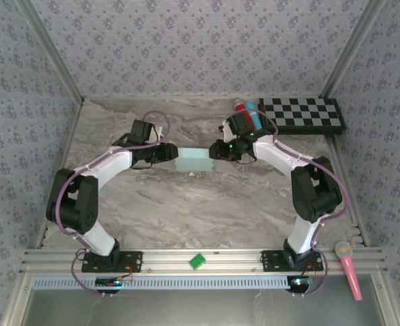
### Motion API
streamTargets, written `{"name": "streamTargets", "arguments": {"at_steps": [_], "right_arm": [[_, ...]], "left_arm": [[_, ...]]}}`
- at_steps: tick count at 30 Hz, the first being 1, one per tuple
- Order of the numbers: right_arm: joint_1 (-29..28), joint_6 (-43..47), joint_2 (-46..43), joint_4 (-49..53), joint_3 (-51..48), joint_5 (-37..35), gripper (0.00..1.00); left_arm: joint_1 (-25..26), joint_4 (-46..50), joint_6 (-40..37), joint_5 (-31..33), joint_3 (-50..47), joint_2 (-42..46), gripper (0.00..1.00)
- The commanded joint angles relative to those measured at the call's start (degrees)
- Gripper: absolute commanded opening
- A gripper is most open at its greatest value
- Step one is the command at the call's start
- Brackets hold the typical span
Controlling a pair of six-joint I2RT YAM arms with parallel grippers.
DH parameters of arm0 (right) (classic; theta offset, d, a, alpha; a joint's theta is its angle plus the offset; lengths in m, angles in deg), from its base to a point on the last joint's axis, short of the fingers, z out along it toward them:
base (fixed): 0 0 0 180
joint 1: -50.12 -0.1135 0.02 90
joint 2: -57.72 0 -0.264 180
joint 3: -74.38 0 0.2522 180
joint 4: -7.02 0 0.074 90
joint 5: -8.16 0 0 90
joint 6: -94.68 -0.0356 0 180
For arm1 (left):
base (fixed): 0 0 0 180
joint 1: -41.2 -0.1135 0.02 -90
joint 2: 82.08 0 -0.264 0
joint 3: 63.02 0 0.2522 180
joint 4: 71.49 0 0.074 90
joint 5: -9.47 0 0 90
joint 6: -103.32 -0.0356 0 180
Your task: Fold the paper box
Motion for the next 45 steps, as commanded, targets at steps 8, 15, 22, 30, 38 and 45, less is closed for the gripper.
{"name": "streamTargets", "arguments": {"at_steps": [8, 15, 22, 30, 38, 45], "right_arm": [[-1.17, 2.24, 5.2, 9.61, 0.49, -9.42, 0.34], [-1.54, 3.24, 5.42, 10.04, 3.18, -10.68, 0.34], [-1.71, 3.91, 4.43, 12.48, 8.35, -10.32, 0.34], [-1.58, 5.55, 0.22, 10.58, 9.7, -10.45, 0.47], [-0.11, 5.94, -8.47, 5.87, 0.89, -15.72, 0.54], [3.96, 6.65, -14.87, 4.87, -8.13, -16.22, 0.55]], "left_arm": [[-0.08, 5.06, 0.52, 1.73, -3.45, 0.28, 0.46], [-0.08, 5.42, 0.27, 1.65, -2.37, 0.55, 0.47], [-0.08, 6.99, -1.17, 0.63, 4.14, 0.42, 0.52], [-0.08, 8.94, -5.14, 3.04, 10.61, 1.26, 0.74], [4.05, 10.81, -21.29, 13.71, 14.53, 2.79, 0.98], [6.58, 8.77, -39.92, 12.3, 15.62, 0.89, 0.99]]}}
